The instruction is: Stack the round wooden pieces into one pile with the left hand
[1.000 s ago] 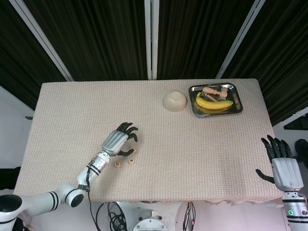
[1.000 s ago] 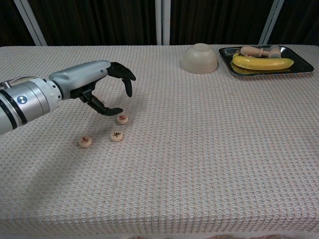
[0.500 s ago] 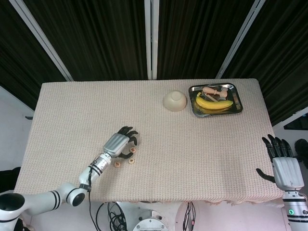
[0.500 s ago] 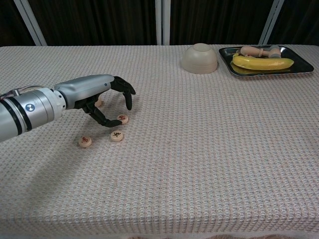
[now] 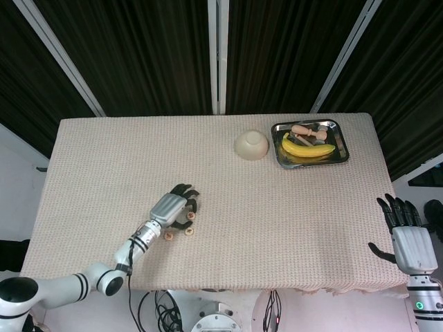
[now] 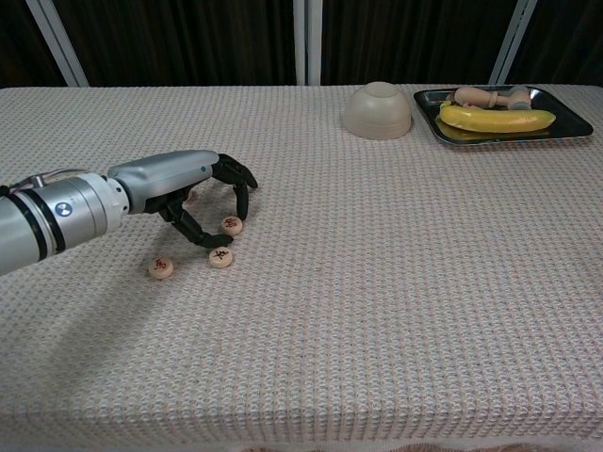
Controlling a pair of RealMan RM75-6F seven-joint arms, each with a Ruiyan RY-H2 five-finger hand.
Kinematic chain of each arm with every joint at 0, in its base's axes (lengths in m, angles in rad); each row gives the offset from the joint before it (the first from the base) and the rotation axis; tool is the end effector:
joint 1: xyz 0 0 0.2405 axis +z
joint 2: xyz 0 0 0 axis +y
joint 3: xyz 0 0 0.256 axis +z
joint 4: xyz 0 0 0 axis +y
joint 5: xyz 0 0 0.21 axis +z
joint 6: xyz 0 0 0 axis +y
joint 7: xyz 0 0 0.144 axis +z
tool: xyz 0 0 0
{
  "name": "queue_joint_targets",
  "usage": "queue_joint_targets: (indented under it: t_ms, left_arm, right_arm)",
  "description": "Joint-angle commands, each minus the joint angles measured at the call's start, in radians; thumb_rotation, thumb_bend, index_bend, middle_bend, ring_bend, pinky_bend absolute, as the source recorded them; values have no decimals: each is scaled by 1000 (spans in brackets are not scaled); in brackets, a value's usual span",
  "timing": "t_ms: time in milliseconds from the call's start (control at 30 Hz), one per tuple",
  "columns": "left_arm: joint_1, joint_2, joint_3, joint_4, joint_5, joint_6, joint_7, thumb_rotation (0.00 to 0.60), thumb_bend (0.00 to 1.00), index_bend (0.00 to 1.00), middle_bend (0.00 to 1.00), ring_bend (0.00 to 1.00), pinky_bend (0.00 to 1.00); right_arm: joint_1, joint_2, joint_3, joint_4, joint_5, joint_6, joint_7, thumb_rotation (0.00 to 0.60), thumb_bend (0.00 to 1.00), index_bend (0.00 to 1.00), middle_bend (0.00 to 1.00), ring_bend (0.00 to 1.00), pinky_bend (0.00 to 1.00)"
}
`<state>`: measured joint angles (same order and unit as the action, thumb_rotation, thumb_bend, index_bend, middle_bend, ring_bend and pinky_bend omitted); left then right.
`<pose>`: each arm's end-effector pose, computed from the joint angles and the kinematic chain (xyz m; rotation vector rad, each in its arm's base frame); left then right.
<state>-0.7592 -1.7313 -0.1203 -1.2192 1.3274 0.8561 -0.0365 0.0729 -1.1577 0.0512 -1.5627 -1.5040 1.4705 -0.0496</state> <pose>-0.1506 0.3332 -0.0798 -1.9980 -1.1554 -1.0208 -0.3198 -0.1780 0.1493 1.4052 -0.8739 0.8471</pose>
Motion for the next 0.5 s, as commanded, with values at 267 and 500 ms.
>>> queue_joint_targets:
  t_ms: [267, 500]
  left_arm:
    - [-1, -10, 0, 19, 10, 7, -21, 600, 279, 531, 150, 0, 0]
    - [2, -3, -5, 17, 12, 18, -36, 600, 283, 559, 155, 0, 0]
  right_arm:
    - [-1, -1, 0, 2, 2, -1, -1, 600, 85, 0, 0, 0, 0]
    - [-2, -2, 0, 7, 2, 1, 4, 600, 84, 0, 0, 0, 0]
